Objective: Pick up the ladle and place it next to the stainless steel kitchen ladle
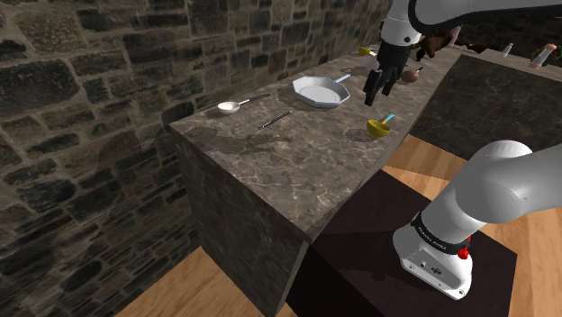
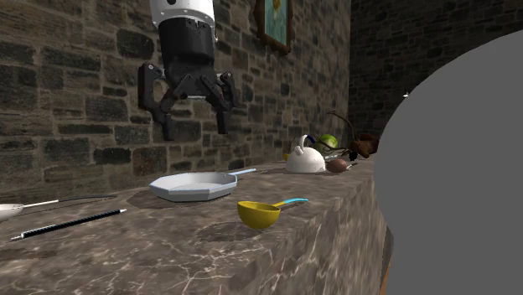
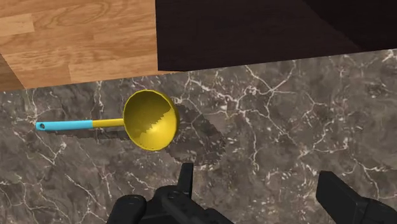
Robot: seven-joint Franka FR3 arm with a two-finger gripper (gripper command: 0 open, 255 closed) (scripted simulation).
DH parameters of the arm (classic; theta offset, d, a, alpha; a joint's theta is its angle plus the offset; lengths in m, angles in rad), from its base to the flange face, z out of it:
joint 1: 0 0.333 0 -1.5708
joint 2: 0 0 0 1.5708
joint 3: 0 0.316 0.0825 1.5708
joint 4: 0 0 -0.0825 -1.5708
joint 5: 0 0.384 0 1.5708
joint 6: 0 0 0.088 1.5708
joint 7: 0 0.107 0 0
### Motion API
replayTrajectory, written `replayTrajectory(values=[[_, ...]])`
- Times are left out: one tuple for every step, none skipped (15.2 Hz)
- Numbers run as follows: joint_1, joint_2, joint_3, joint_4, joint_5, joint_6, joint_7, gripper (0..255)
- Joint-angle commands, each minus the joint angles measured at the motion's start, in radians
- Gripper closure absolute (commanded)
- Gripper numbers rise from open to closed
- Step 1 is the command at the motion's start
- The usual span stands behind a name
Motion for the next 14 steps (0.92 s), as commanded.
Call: replayTrajectory(values=[[-0.014,0.026,-0.035,-0.026,-0.017,0.042,-0.033,0],[-0.022,0.043,-0.053,-0.037,-0.027,0.064,-0.05,0],[-0.031,0.061,-0.072,-0.046,-0.036,0.086,-0.067,0],[-0.039,0.08,-0.09,-0.055,-0.045,0.108,-0.084,0],[-0.047,0.101,-0.108,-0.062,-0.054,0.131,-0.1,0],[-0.054,0.124,-0.127,-0.069,-0.062,0.154,-0.117,0],[-0.062,0.148,-0.146,-0.073,-0.07,0.178,-0.134,0],[-0.069,0.173,-0.164,-0.077,-0.078,0.201,-0.152,0],[-0.074,0.192,-0.177,-0.079,-0.082,0.218,-0.164,0],[-0.075,0.197,-0.179,-0.089,-0.085,0.233,-0.163,0],[-0.076,0.202,-0.181,-0.099,-0.087,0.248,-0.163,0],[-0.077,0.208,-0.184,-0.109,-0.089,0.263,-0.163,0],[-0.078,0.214,-0.186,-0.118,-0.091,0.279,-0.162,0],[-0.079,0.22,-0.189,-0.128,-0.093,0.295,-0.162,0]])
